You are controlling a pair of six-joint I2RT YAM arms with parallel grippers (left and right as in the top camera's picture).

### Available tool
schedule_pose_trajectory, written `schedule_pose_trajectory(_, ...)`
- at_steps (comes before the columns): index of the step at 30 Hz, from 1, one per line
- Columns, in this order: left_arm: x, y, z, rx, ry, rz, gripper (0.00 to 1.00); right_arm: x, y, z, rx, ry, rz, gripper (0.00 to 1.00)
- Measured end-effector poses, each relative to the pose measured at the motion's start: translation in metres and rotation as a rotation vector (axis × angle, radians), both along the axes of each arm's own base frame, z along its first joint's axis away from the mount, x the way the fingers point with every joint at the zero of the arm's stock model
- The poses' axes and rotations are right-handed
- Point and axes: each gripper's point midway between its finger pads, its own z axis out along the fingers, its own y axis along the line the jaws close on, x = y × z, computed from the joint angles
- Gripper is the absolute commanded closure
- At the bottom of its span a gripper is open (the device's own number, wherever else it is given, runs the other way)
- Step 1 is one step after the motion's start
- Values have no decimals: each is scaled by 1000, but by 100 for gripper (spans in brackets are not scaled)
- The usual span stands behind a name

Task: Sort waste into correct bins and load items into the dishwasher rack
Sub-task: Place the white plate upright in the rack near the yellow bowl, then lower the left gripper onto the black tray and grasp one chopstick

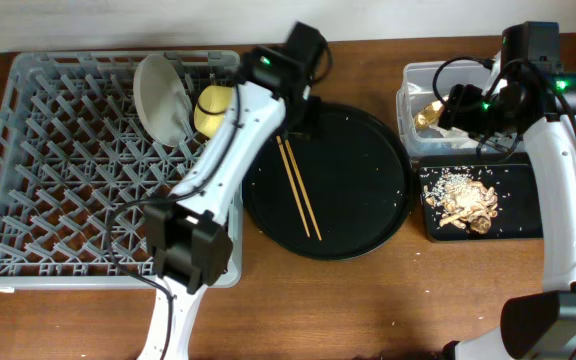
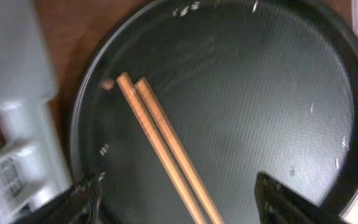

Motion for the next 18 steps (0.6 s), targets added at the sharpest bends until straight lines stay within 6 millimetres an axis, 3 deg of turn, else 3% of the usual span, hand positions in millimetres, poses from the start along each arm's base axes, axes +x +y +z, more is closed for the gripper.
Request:
schedule_pose_trajectory(1,-3,-9,-19,5,9,14,28,-1,0,-1,-3,6,2,1)
schedule_pose_trajectory(4,-14,-21,-58,11,44,72,28,-5,0,-2,-3,22,7,1)
schedule_pose_trajectory(7,-21,-19,-88,12,75,131,35,-6,0,-3,-2,27,6,2)
schedule_pose_trajectory(12,-17,-21,-116,-17,56,181,39,-6,0,-3,-2,26,7,2)
schedule_pose_trajectory(18,-20,-19,-127,-20,66,210,43,-6,0,-3,-2,26,6,1)
